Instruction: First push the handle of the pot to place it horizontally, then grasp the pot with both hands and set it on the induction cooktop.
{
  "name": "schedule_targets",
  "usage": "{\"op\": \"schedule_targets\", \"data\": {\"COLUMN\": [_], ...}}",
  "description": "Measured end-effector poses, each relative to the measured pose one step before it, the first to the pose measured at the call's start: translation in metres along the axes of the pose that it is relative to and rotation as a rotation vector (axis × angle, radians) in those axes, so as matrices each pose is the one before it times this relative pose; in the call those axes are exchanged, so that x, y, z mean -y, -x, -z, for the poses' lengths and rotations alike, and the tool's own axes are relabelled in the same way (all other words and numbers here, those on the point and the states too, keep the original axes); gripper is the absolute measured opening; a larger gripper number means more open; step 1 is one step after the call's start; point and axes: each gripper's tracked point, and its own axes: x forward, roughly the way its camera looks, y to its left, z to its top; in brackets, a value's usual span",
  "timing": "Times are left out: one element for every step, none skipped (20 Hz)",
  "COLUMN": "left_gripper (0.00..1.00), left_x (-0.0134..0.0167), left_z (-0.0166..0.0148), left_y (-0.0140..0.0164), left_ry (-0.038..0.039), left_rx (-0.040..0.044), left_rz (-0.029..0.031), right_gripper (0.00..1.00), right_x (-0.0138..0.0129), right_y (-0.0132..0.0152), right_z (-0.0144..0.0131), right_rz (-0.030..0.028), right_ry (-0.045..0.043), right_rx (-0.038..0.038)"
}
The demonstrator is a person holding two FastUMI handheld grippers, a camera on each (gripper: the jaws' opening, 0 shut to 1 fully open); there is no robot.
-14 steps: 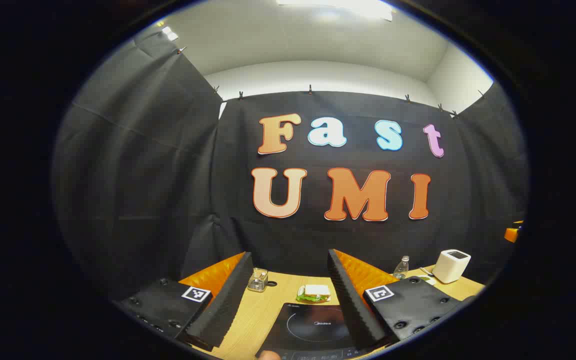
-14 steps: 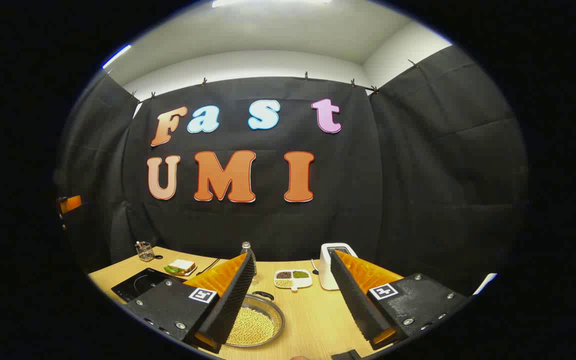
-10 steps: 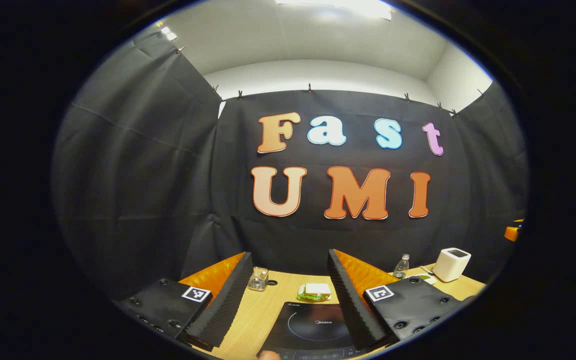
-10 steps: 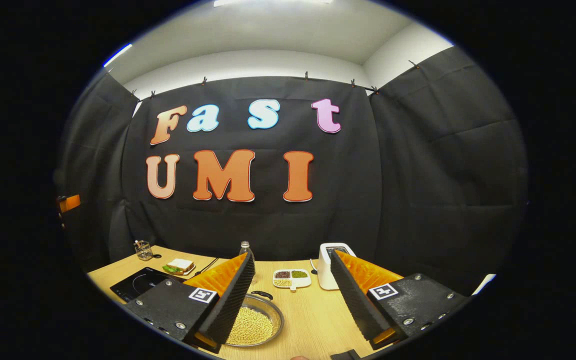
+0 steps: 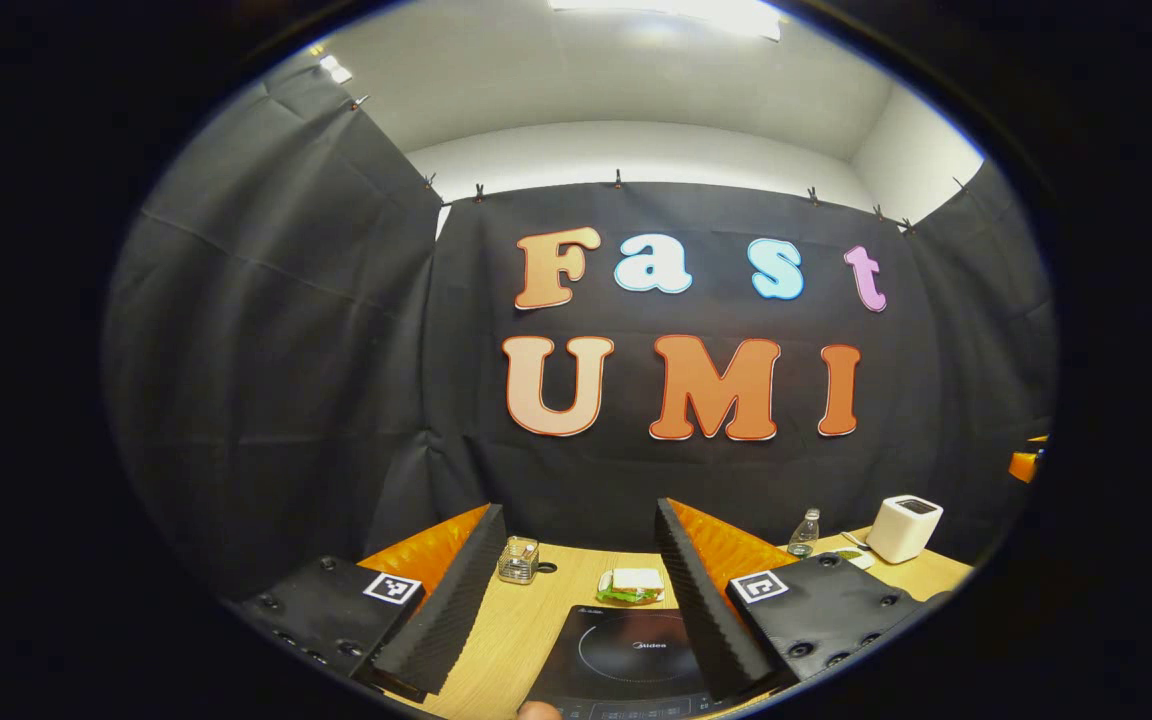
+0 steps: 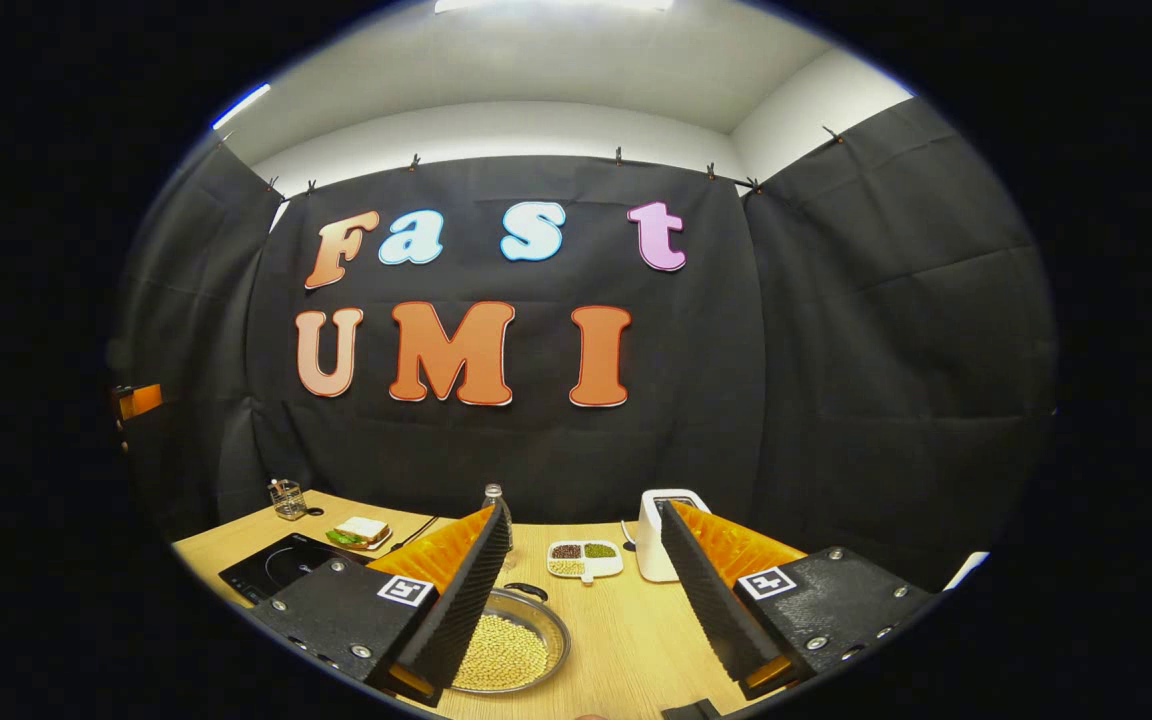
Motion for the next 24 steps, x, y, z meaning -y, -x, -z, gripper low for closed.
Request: {"op": "schedule_targets", "data": {"left_gripper": [0.97, 0.97, 0.97, 0.97, 0.97, 0.97, 0.97, 0.97, 0.97, 0.97, 0.97, 0.96, 0.97, 0.97, 0.97, 0.97, 0.97, 0.97, 0.97, 0.97, 0.97, 0.97, 0.97, 0.97], "left_x": [-0.00137, 0.00006, 0.00015, -0.00052, -0.0004, -0.00137, -0.00045, -0.00126, 0.00042, -0.00185, -0.00161, -0.00187, 0.00023, 0.00058, 0.00065, 0.00052, 0.00021, 0.00071, -0.00023, -0.00025, -0.00116, -0.00086, 0.00091, 0.00026], "left_z": [-0.00132, 0.00005, 0.00008, 0.0023, 0.00196, 0.00123, 0.00146, 0.0018, 0.00111, -0.00024, -0.00021, -0.00039, 0.00034, 0.00051, 0.00118, 0.00208, 0.00181, 0.00222, 0.00159, 0.00184, 0.00174, 0.00349, 0.00133, 0.0018], "left_y": [0.00112, 0.00064, 0.00058, 0.00044, -0.00025, 0.00101, -0.00022, -0.00074, 0.00085, -0.00012, 0.00097, -0.00011, 0.00018, 0.00102, -0.00022, 0.00106, -0.00066, -0.00083, -0.00078, -0.00058, -0.00063, -0.00054, -0.0001, 0.00078], "left_ry": [-0.00257, 0.00125, 0.00436, 0.0045, 0.00368, 0.00398, 0.00436, 0.00337, 0.00034, -0.00345, -0.00793, -0.00809, -0.00502, -0.00173, 0.00026, 0.00188, 0.00222, 0.00174, 0.0005, 0.00027, 0.00121, 0.00252, 0.00335, 0.00201], "left_rx": [0.0027, 0.00202, -0.00062, -0.00263, -0.00371, -0.0046, -0.00409, -0.00294, -0.0013, -0.00021, 0.00222, 0.00305, 0.00171, 0.0005, -0.00107, -0.00242, -0.00357, -0.00371, -0.00368, -0.00371, -0.00404, -0.00599, -0.00333, -0.00233], "left_rz": [-0.00086, 0.00031, 0.00115, 0.00074, 0.00058, -0.00046, 0.0005, 0.0002, -0.00165, -0.00337, -0.00724, -0.00483, -0.00232, -0.00056, 0.00176, 0.00209, 0.00139, 0.00102, 0.00002, -0.00084, -0.00183, -0.00123, 0.00181, 0.00107], "right_gripper": [0.95, 0.95, 0.95, 0.95, 0.95, 0.92, 0.88, 0.81, 0.77, 0.71, 0.63, 0.55, 0.48, 0.35, 0.33, 0.2, 0.17, 0.11, 0.08, 0.03, 0.02, 0.0, 0.0, 0.0], "right_x": [-0.00111, -0.00124, -0.00314, -0.00167, -0.00234, -0.00399, -0.00376, -0.00241, -0.0017, -0.0042, -0.00309, -0.00469, -0.00617, -0.00577, -0.00884, -0.00835, -0.00579, -0.00257, -0.00306, -0.00413, -0.00564, -0.00556, -0.00502, -0.00423], "right_y": [0.00042, 0.00077, -0.00003, 0.00089, 0.00153, -0.00054, 0.00014, 0.00112, 0.00039, -0.00007, 0.00035, -0.00014, 0.0017, 0.00005, 0.00072, -0.00139, -0.00124, -0.00256, -0.00229, -0.00003, -0.00165, -0.00158, -0.00208, -0.00403], "right_z": [0.00193, 0.00308, 0.0042, 0.0057, 0.00609, 0.00532, 0.00629, 0.00715, 0.00786, 0.00925, 0.0088, 0.00967, 0.01011, 0.01089, 0.0103, 0.00866, 0.01071, 0.01282, 0.01156, 0.00982, 0.01033, 0.01128, 0.01023, 0.009], "right_rz": [-0.00111, -0.0019, -0.00463, -0.00736, -0.00859, -0.00971, -0.00925, -0.00702, -0.00725, -0.00751, -0.0067, -0.01047, -0.01837, -0.02334, -0.03262, -0.02909, -0.02103, -0.00568, -0.00688, -0.01022, -0.0159, -0.01668, -0.01067, -0.01065], "right_ry": [0.00054, 0.00106, 0.00347, 0.00561, 0.00806, 0.00694, 0.00782, 0.00586, 0.00463, 0.00729, 0.00649, 0.00541, 0.00298, -0.00594, -0.01349, -0.00656, 0.00175, 0.0093, 0.01049, 0.00618, 0.00255, 0.00295, 0.00532, 0.00824], "right_rx": [-0.00327, -0.00518, -0.00922, -0.01172, -0.01157, -0.00882, -0.01113, -0.01418, -0.01666, -0.02307, -0.02235, -0.0228, -0.02546, -0.0284, -0.02793, -0.02193, -0.02774, -0.02665, -0.02439, -0.02424, -0.02649, -0.02448, -0.02339, -0.02442]}}
